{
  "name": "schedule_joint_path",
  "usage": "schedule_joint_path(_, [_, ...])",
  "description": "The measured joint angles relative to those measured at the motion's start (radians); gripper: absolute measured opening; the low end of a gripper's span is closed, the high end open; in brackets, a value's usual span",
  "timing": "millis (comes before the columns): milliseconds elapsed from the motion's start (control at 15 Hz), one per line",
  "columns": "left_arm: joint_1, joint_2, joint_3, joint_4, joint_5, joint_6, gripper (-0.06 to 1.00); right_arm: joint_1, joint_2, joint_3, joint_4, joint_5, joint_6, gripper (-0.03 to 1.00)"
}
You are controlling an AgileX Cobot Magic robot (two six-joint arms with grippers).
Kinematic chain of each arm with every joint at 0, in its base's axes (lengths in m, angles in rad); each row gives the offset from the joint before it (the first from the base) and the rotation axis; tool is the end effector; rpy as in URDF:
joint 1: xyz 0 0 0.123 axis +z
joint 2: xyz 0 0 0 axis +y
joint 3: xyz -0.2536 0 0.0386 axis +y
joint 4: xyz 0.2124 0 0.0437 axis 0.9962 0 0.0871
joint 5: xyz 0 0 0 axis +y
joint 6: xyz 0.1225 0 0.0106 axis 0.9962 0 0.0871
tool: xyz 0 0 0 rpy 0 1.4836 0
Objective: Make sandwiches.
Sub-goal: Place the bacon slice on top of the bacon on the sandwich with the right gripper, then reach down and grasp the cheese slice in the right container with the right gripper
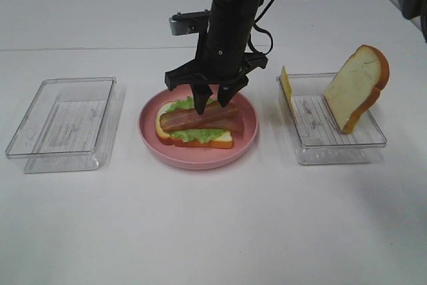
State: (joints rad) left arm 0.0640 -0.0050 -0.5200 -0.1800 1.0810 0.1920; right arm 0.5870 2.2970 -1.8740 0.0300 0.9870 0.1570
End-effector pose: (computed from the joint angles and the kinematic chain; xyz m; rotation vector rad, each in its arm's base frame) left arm 0.0179 -0.0183 0.2504 0.1427 2.0219 -0.0535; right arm 0.3638 0.2457 0.1205 -0.6029 2.8526 0.1689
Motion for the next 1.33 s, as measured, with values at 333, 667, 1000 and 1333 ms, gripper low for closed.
schedule_joint_path(333, [0.000,0.000,0.000,0.000,0.000,0.000,0.99,0.000,0.010,0.000,-0.211,0.081,0.020,0.71])
schedule_joint_path(667, [0.000,0.000,0.000,0.000,0.000,0.000,0.99,0.000,-0.052,-0.121,-0.341,0.220,0.123,0.73])
schedule_joint_path(1000, [0.000,0.000,0.000,0.000,0.000,0.000,0.99,-0.197,-0.096,-0.140,-0.106,0.229,0.141,0.72])
schedule_joint_path(1333, [0.000,0.000,0.000,0.000,0.000,0.000,0.99,-0.309,-0.086,-0.140,-0.071,0.229,0.073,0.70])
